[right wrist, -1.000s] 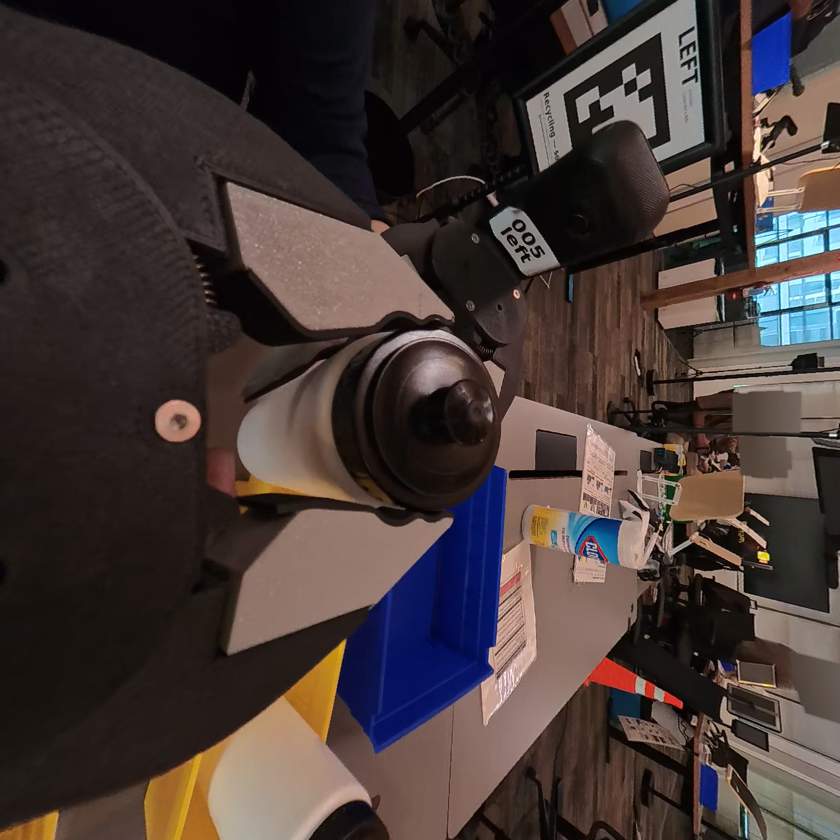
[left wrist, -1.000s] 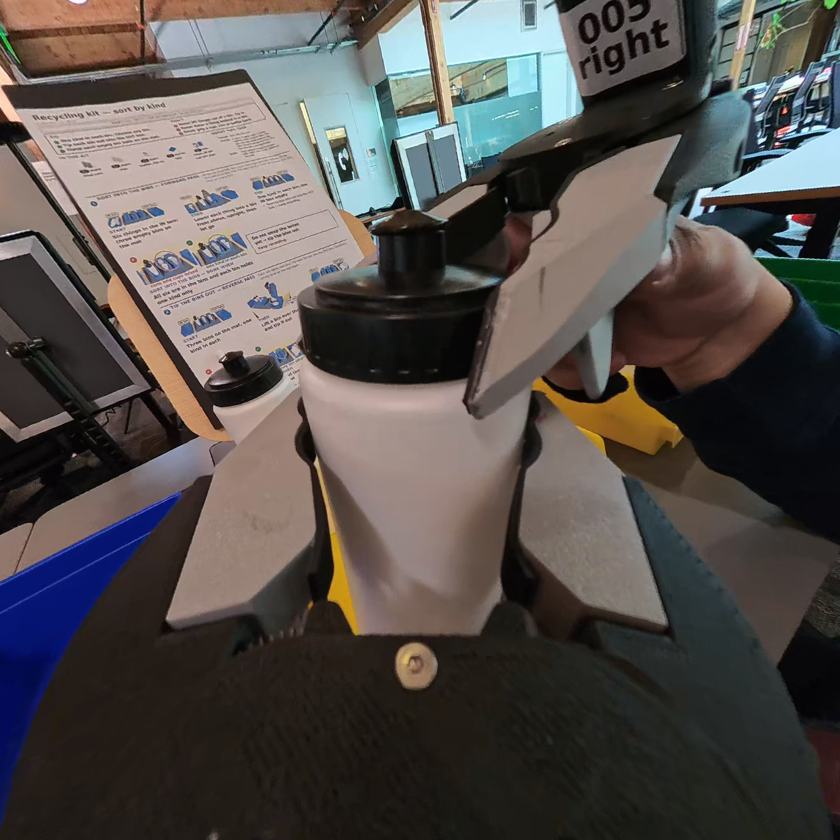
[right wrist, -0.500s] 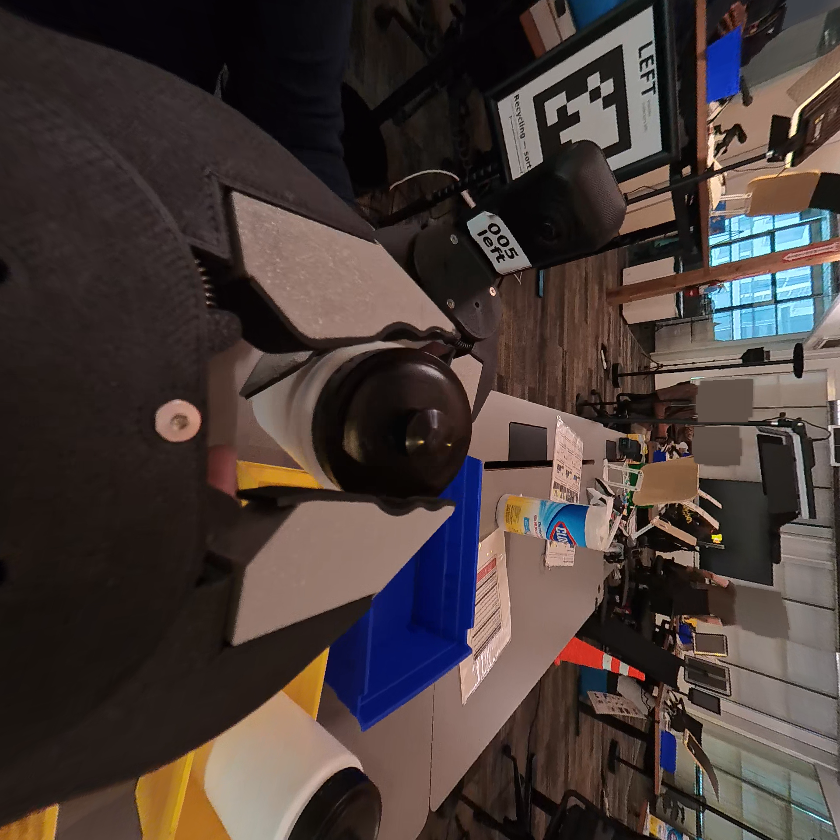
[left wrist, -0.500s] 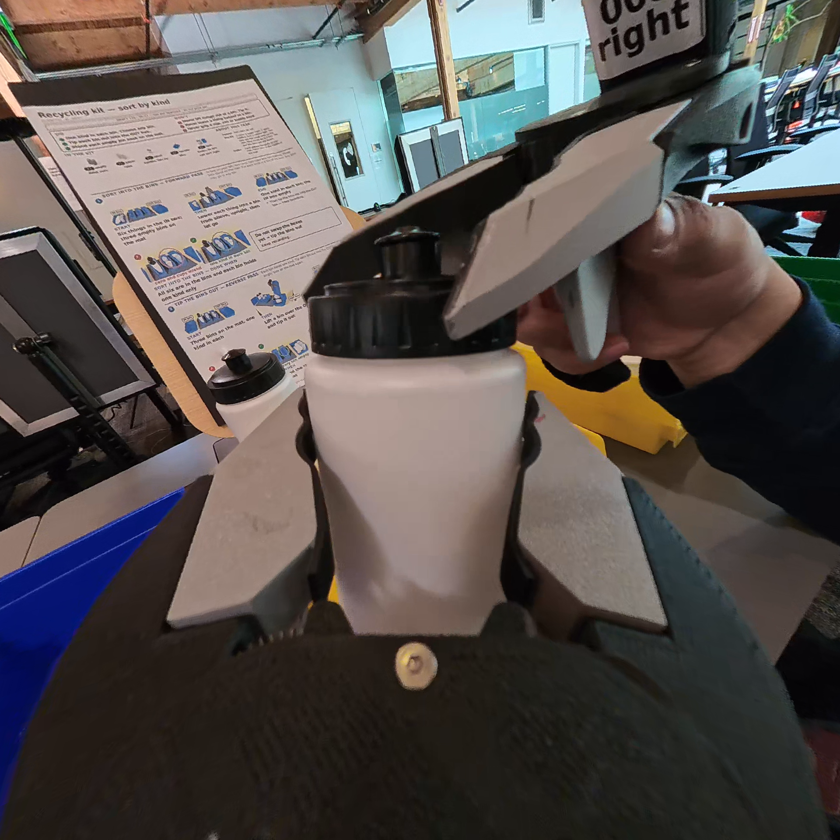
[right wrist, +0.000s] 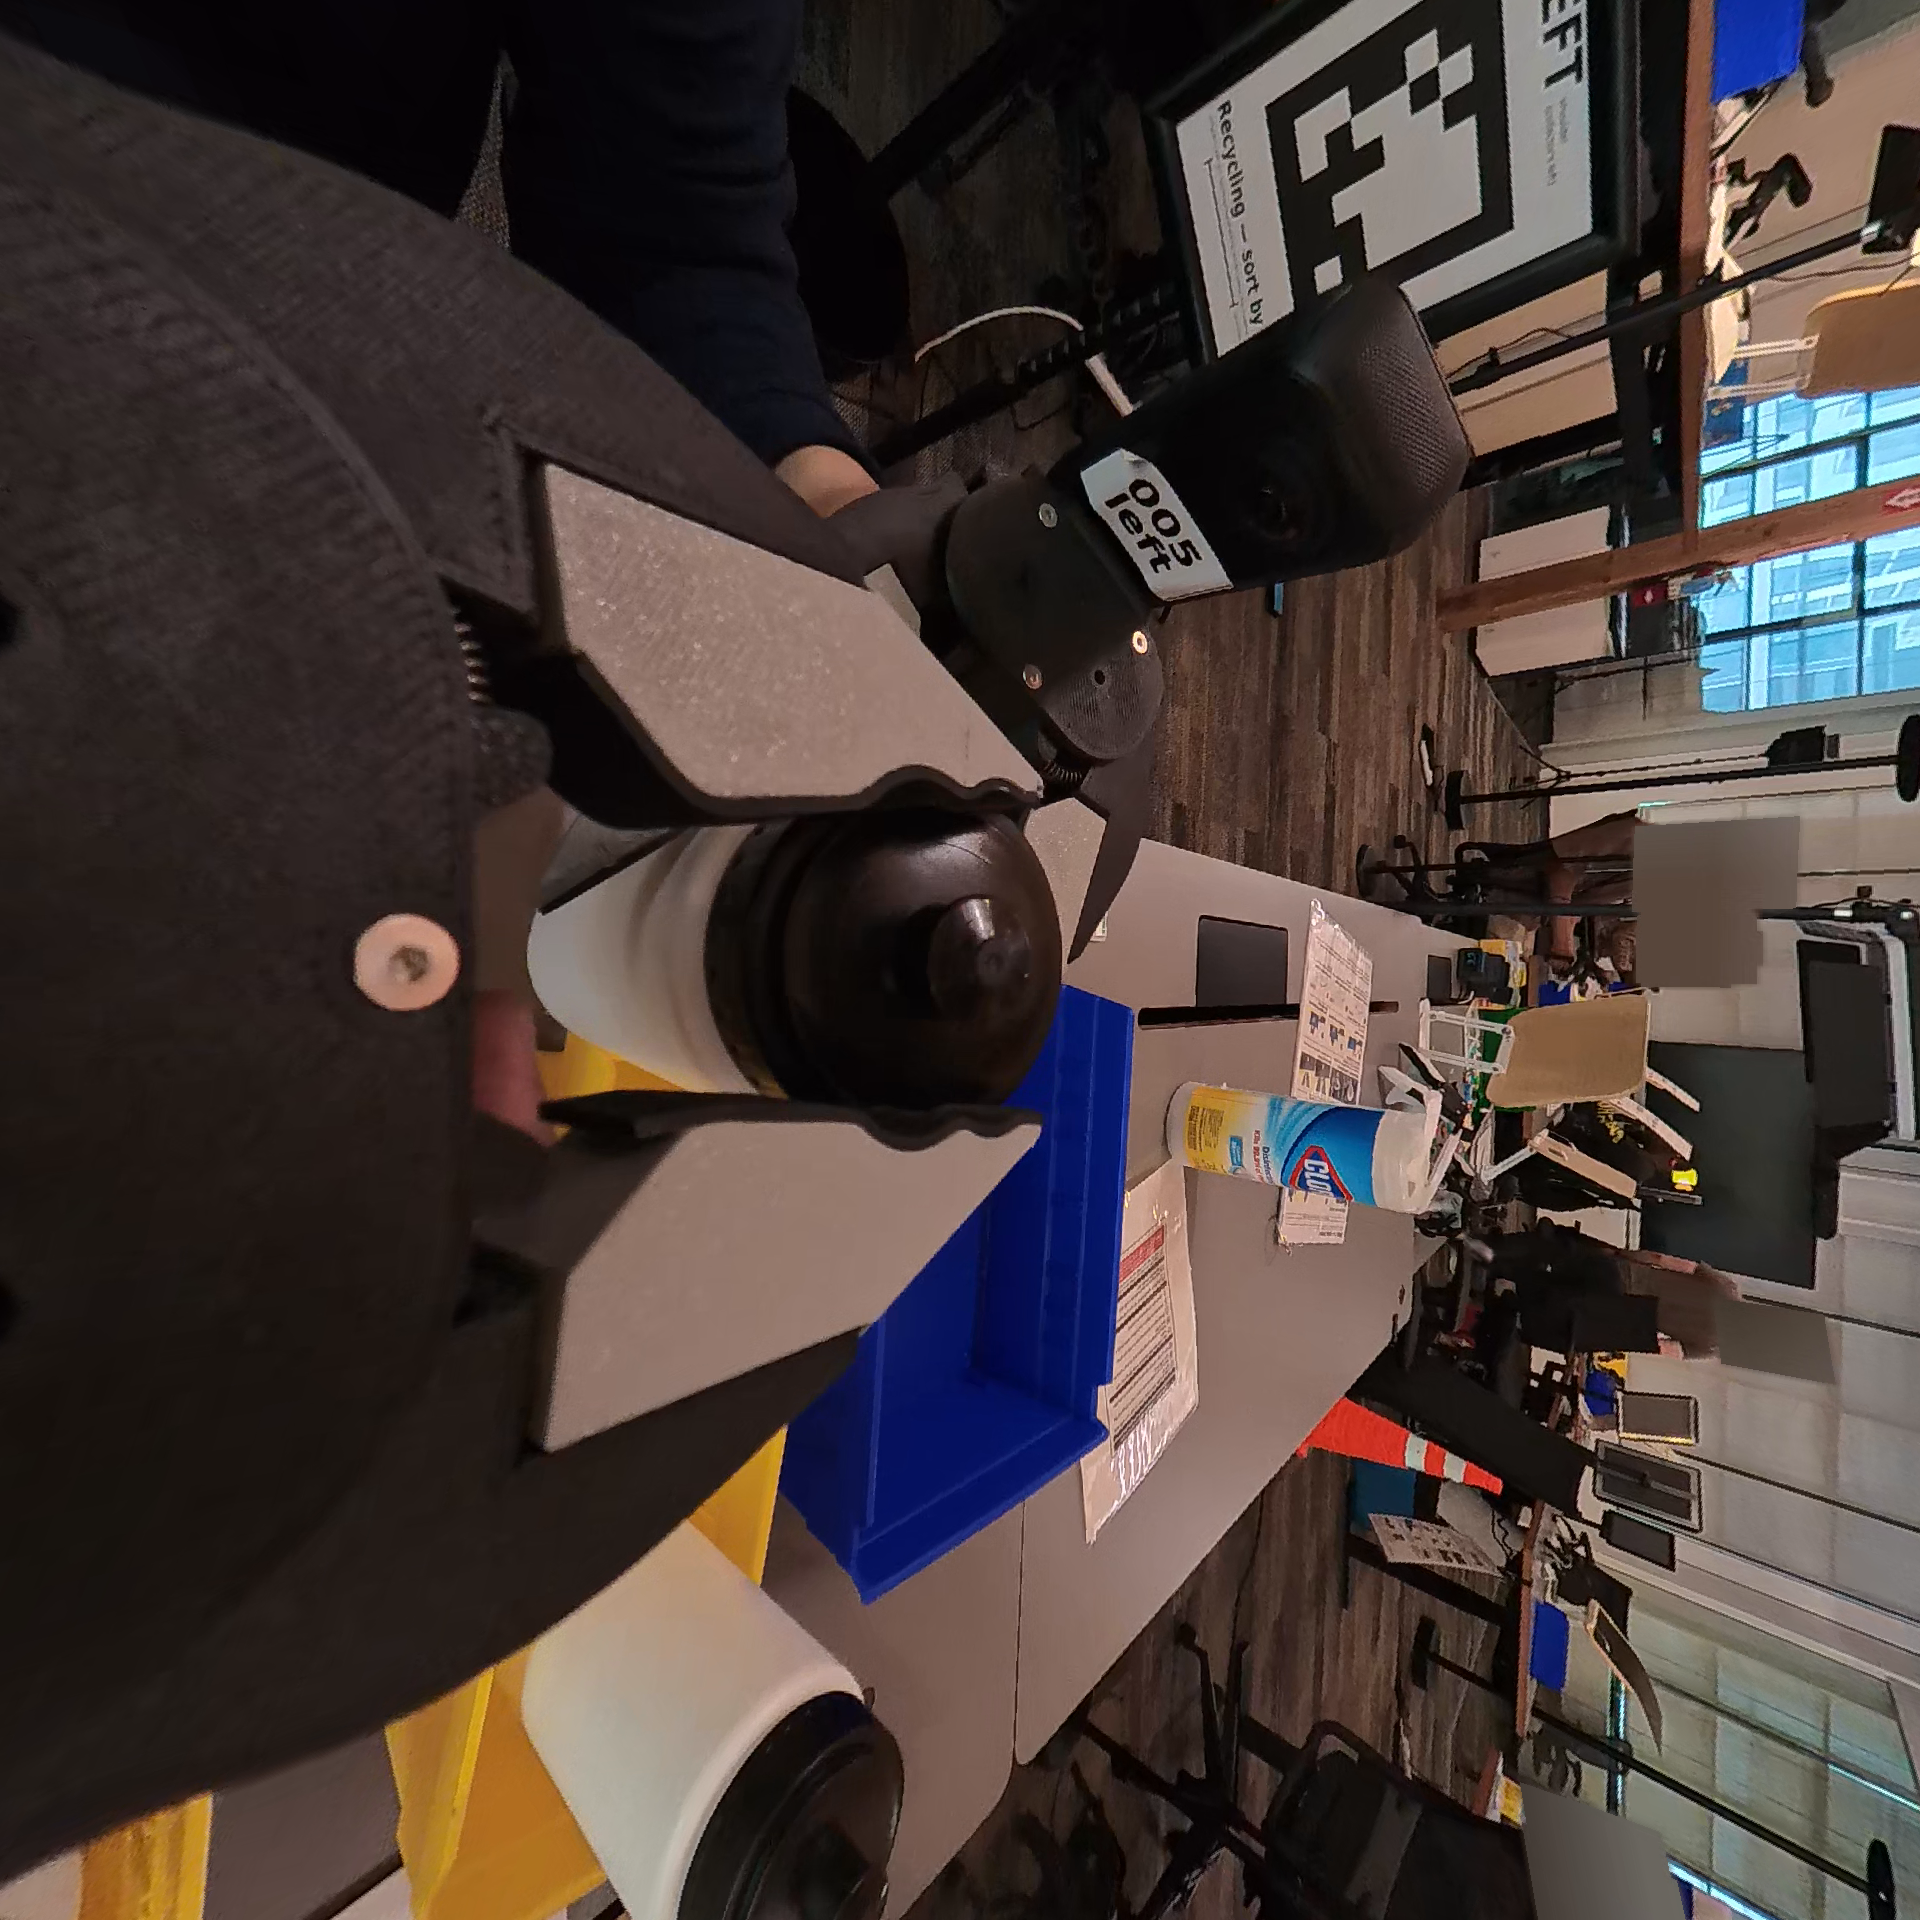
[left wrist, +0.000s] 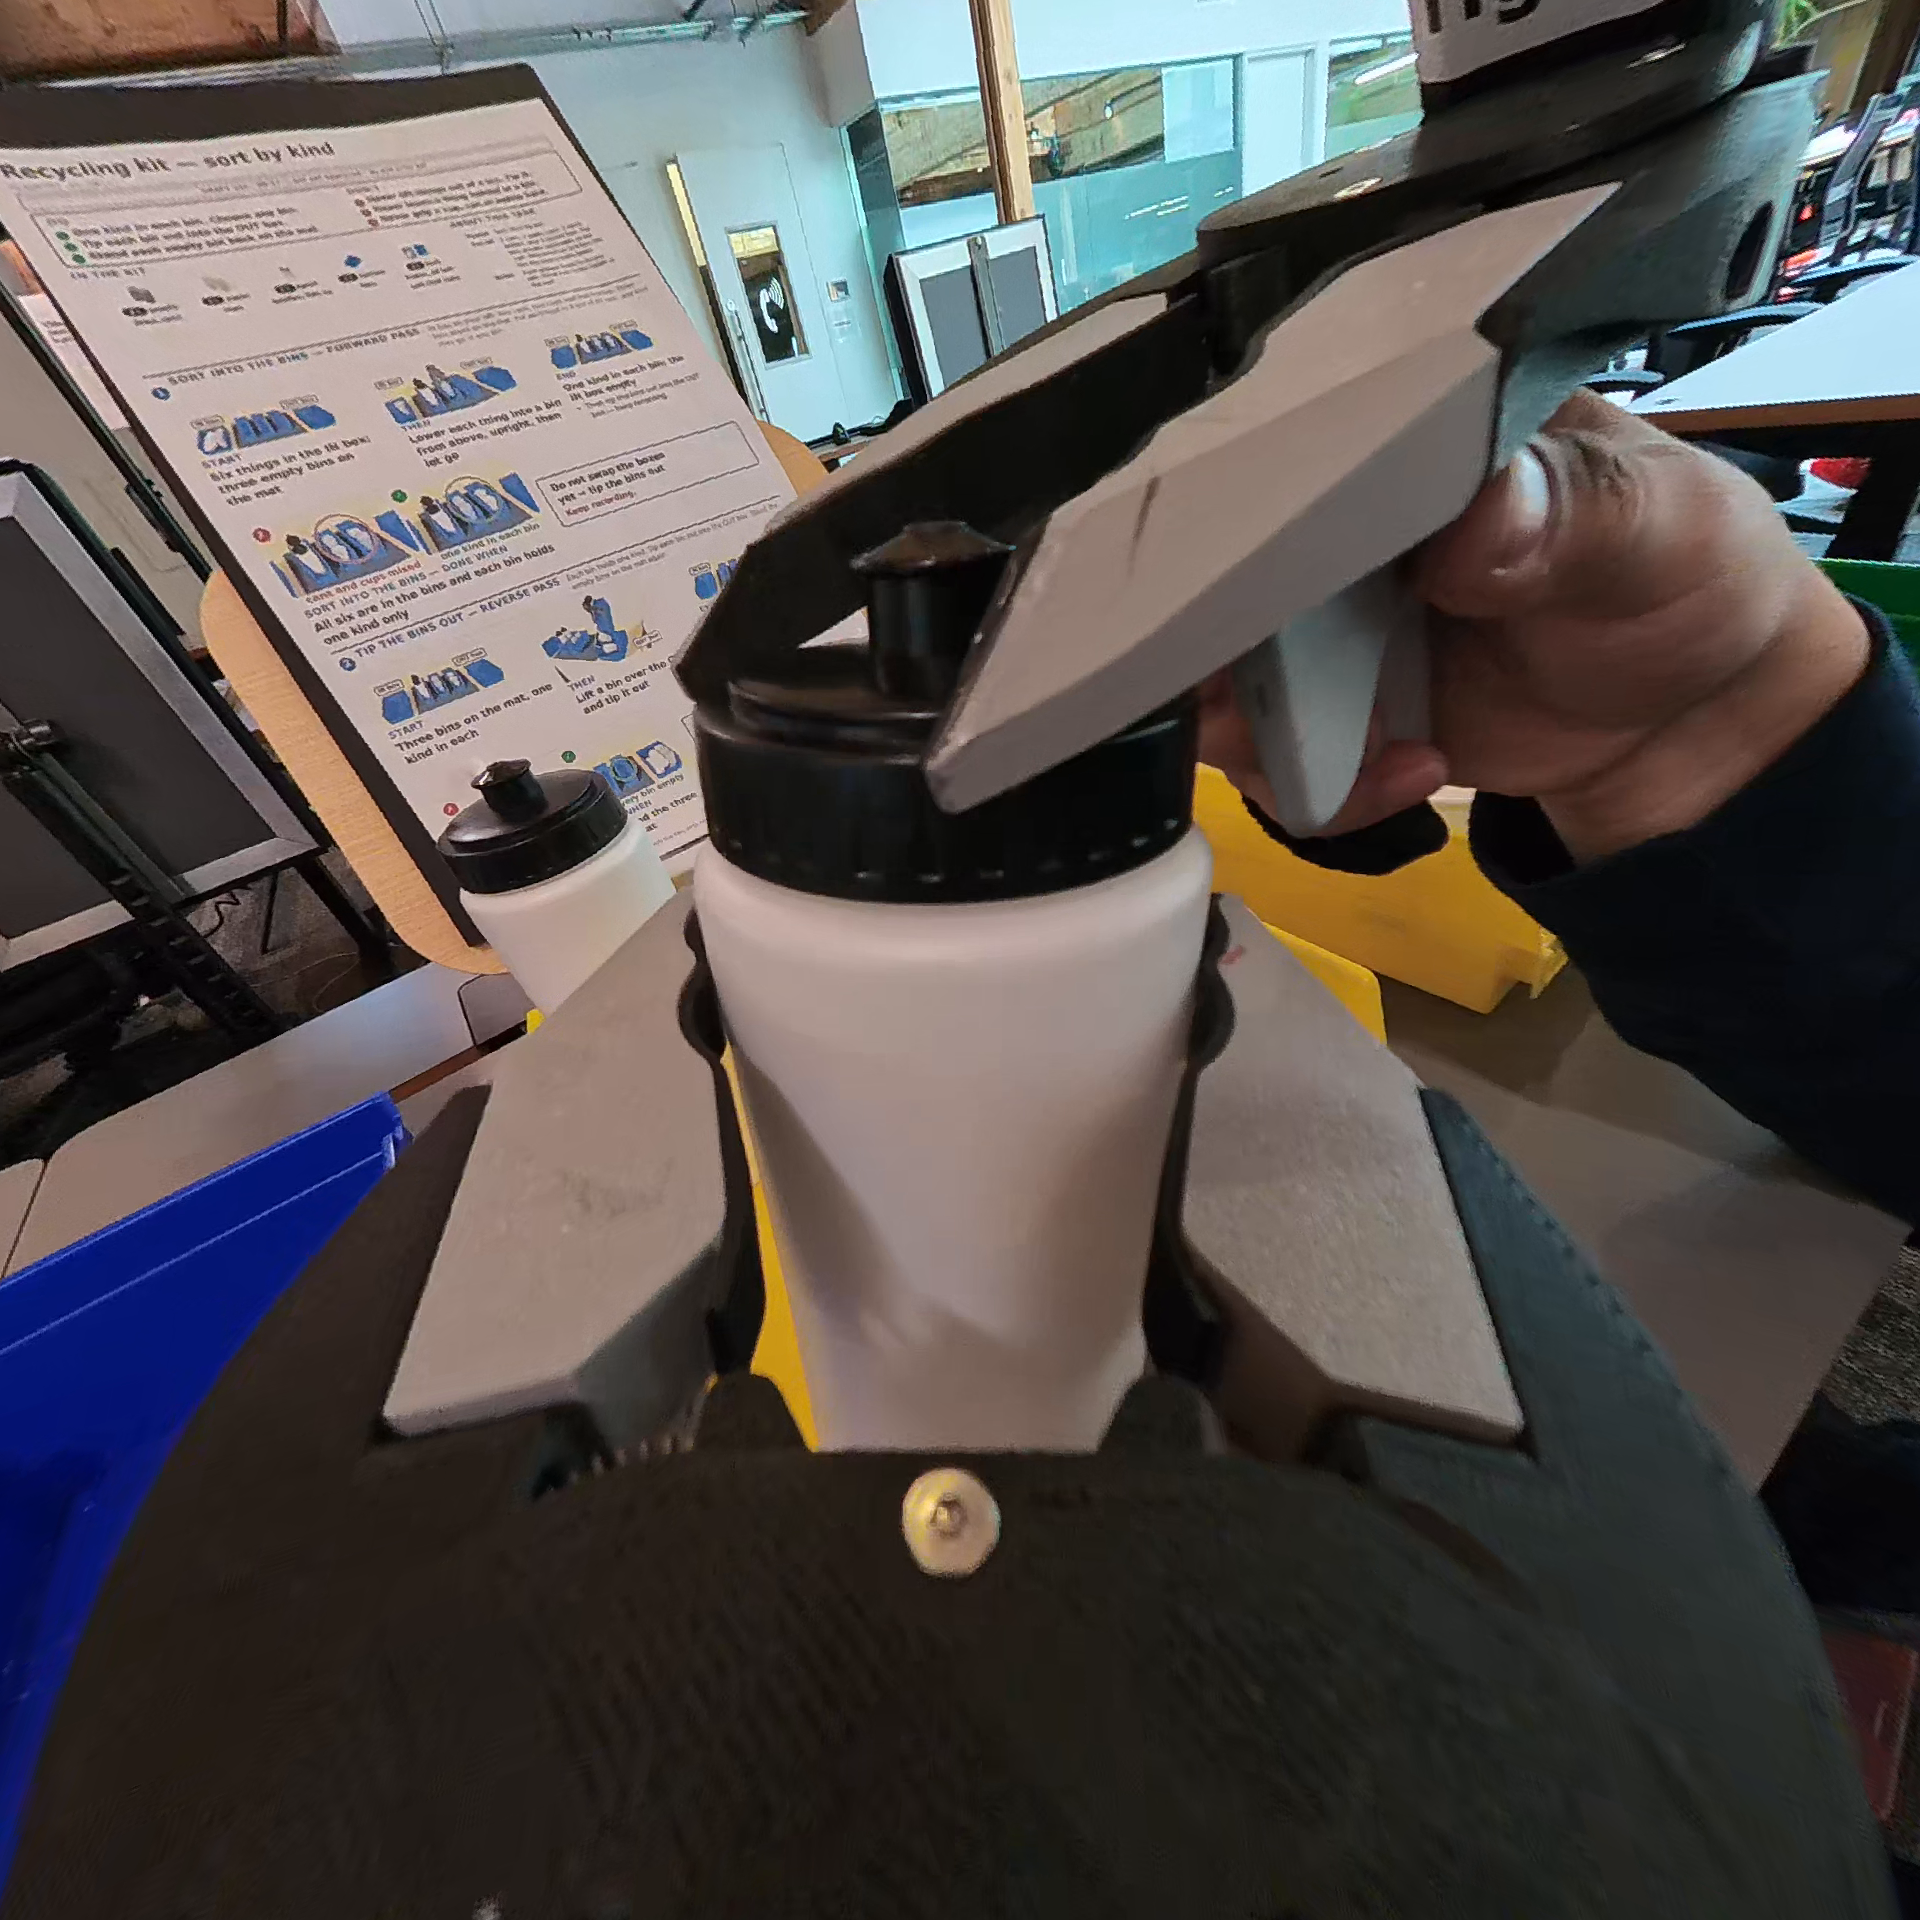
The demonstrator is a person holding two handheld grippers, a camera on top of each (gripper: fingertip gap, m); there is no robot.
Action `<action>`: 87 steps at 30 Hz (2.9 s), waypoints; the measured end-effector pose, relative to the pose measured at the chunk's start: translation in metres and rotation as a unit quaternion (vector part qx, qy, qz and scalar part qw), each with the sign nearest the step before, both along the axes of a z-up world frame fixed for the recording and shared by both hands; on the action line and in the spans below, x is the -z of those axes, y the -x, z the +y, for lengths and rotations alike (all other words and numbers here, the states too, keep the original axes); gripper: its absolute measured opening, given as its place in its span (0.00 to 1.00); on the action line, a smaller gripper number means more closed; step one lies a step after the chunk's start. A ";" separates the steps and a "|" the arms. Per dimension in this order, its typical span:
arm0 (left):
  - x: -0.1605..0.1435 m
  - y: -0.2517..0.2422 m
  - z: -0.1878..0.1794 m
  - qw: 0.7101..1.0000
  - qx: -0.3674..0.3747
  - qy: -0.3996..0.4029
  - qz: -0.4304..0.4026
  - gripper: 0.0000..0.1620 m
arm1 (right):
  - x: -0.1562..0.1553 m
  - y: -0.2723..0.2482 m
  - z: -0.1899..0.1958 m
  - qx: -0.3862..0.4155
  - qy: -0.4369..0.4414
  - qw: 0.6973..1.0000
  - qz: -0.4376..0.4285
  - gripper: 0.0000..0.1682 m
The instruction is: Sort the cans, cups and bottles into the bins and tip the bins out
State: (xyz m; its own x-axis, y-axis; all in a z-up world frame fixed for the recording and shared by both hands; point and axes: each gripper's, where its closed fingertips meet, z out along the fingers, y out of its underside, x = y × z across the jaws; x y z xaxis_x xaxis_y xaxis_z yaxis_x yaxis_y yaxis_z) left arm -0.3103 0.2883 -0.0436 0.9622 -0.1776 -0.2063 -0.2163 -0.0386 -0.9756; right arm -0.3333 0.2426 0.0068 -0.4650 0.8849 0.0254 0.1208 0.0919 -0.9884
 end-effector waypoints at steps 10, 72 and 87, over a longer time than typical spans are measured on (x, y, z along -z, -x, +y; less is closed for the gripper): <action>0.001 -0.001 -0.001 1.000 0.006 0.007 0.003 0.56 | 0.006 0.001 -0.005 -0.001 -0.023 1.000 -0.007 0.29; 0.015 0.093 0.007 0.987 -0.081 -0.053 -0.129 0.60 | -0.021 -0.022 0.023 0.011 0.015 0.999 0.029 0.39; 0.009 0.136 -0.062 0.985 -0.157 -0.044 -0.064 0.33 | -0.049 -0.054 0.040 0.051 0.001 0.996 0.079 0.43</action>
